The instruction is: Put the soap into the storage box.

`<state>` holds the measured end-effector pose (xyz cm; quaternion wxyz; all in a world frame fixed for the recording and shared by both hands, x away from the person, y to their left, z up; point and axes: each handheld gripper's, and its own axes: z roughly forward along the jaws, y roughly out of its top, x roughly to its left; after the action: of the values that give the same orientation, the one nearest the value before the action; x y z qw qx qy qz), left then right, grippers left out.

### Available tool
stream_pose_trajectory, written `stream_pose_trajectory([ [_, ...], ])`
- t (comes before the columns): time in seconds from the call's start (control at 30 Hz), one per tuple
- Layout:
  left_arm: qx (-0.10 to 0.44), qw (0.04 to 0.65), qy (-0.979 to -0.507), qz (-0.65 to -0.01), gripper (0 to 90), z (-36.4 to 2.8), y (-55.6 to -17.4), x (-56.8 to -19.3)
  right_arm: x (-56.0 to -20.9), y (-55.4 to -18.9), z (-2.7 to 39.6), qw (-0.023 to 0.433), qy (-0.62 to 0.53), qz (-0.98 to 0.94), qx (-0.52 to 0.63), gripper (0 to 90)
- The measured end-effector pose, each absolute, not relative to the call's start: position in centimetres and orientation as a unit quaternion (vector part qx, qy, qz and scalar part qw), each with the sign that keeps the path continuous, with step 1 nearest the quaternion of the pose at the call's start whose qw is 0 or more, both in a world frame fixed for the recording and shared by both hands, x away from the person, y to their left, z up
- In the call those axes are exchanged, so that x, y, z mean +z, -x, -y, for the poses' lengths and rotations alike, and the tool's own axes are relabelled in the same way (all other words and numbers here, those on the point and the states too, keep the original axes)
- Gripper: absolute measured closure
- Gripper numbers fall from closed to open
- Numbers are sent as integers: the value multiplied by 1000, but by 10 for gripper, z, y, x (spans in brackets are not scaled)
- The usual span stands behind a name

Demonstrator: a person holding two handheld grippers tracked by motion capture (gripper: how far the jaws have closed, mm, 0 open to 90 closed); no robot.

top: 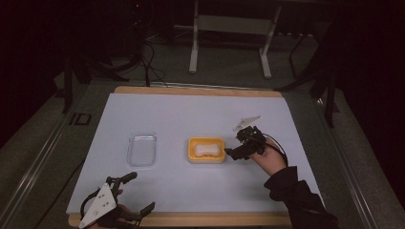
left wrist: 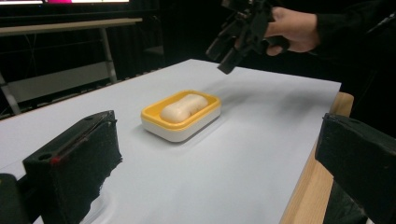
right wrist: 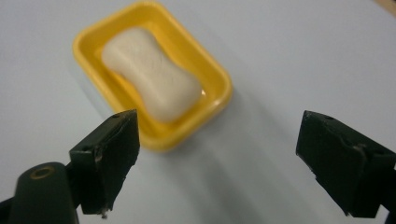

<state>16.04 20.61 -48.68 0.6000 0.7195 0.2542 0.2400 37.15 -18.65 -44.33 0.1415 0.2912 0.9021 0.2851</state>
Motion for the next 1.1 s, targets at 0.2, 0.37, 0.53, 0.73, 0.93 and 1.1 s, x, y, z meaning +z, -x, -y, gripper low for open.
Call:
stream_pose_trajectory([
  [0.2,237,602,-719,-254,1,-206,-161,-487,-447,-354,202,164,-324,-884,296,132],
  [0.37,235,600,-721,-253,1,-205,-161,-487,-450,-341,213,172,-335,-872,313,134],
  [0.53,235,600,-721,-256,1,-205,-162,-487,-456,-327,220,177,-341,-869,313,135],
  [0.73,233,599,-722,-256,1,-204,-162,-487,-457,-316,232,190,-355,-862,309,136],
  [0.93,233,594,-726,-258,1,-204,-163,-488,-460,-304,243,186,-377,-849,319,136],
  [1.1,234,592,-727,-258,1,-203,-163,-488,-466,-298,253,191,-395,-836,331,137],
])
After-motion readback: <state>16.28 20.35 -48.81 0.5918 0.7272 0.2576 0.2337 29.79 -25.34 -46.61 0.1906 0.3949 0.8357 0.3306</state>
